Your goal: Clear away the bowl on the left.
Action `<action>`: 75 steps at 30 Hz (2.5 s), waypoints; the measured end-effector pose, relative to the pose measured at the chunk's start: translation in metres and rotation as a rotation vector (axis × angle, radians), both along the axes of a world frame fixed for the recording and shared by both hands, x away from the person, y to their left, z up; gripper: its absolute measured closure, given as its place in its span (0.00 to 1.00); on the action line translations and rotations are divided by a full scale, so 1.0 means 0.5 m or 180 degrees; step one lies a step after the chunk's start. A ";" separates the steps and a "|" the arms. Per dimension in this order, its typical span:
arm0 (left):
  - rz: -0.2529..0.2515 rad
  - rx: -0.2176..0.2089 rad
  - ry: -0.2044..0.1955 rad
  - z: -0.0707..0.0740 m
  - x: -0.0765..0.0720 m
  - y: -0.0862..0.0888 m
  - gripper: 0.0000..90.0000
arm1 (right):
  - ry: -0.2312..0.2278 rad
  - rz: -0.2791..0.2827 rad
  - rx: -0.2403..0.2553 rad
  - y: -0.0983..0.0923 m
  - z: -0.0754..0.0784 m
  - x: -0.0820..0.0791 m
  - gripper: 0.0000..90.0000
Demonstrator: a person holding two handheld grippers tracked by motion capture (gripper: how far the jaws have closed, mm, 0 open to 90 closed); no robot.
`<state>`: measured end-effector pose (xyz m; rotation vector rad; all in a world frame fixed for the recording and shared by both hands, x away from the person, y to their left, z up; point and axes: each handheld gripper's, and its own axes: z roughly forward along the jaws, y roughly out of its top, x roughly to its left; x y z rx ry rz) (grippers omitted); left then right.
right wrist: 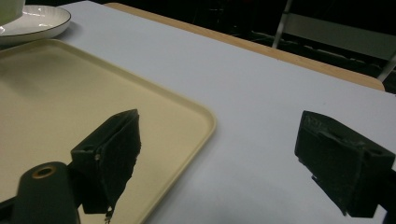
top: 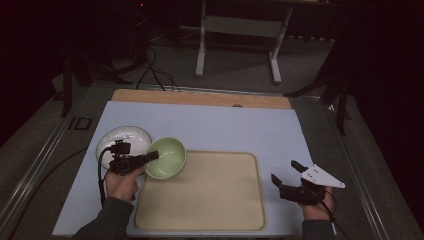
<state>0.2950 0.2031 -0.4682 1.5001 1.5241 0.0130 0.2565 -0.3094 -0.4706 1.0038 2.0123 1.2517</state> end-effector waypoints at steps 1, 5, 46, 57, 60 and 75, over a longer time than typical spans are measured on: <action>-0.0007 0.0005 -0.0004 0.000 0.000 -0.002 0.91 | -0.0002 0.0000 -0.0001 0.000 0.000 0.000 0.15; -0.0053 0.0015 -0.0008 0.000 -0.001 -0.011 0.91 | -0.0001 -0.0003 -0.0001 0.000 0.000 0.000 0.15; -0.0338 0.0249 0.0092 -0.035 0.000 -0.114 0.90 | -0.0003 0.0001 -0.0010 0.000 0.000 0.000 0.15; -0.0394 0.0336 0.0143 -0.051 0.002 -0.135 0.90 | -0.0005 -0.0001 -0.0015 0.000 0.000 0.000 0.15; -0.0406 0.0351 0.0155 -0.054 0.002 -0.141 0.90 | -0.0003 0.0001 -0.0017 0.001 0.000 0.000 0.15; -0.0428 0.0540 0.0161 -0.072 0.004 -0.164 0.89 | 0.0000 0.0004 -0.0025 0.001 -0.001 0.000 0.15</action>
